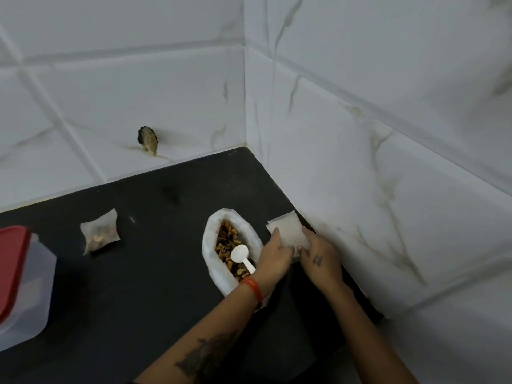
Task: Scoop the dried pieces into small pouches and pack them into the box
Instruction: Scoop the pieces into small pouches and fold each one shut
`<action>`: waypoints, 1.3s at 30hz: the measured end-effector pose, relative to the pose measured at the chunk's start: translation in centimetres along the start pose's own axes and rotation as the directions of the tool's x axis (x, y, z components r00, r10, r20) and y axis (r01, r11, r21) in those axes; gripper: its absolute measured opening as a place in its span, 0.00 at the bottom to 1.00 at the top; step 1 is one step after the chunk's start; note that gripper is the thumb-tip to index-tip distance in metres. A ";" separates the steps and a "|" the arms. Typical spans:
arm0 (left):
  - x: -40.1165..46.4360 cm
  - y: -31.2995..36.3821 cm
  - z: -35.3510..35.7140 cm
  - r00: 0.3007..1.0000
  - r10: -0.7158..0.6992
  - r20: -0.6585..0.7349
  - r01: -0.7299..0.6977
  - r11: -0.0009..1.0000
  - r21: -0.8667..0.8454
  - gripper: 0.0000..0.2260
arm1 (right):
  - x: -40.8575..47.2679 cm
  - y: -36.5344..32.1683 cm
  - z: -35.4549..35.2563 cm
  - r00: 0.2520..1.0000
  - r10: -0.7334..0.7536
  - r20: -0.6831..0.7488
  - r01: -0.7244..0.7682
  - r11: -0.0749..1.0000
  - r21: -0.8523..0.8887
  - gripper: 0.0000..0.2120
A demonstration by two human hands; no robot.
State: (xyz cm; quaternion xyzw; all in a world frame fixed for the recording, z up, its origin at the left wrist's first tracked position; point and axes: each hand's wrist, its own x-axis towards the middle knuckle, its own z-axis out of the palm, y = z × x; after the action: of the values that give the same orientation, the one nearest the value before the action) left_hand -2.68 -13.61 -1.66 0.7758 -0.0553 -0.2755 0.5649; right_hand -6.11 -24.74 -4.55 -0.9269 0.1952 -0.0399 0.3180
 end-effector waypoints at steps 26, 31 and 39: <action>-5.7 -1.6 -9.5 0.867 0.124 -0.483 -0.247 0.948 -0.201 0.15 | -3.2 -10.8 0.6 0.988 0.017 -0.156 0.064 0.864 0.500 0.14; -8.3 -4.7 -13.5 0.876 0.083 -0.475 -0.213 0.950 -0.226 0.18 | -4.8 -13.2 3.3 0.985 0.067 0.157 -0.150 0.776 0.612 0.19; -9.9 -8.0 -16.3 0.903 -0.023 -0.428 -0.005 0.998 -0.065 0.32 | -8.2 -15.7 8.2 0.955 -0.008 0.297 -0.160 0.830 0.535 0.07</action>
State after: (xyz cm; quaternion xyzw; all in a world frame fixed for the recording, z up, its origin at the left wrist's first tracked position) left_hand -4.83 6.98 -1.83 0.7989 0.0827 -0.1026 0.5869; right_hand -6.71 -5.50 -1.16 -0.7823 0.1642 0.0528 0.5985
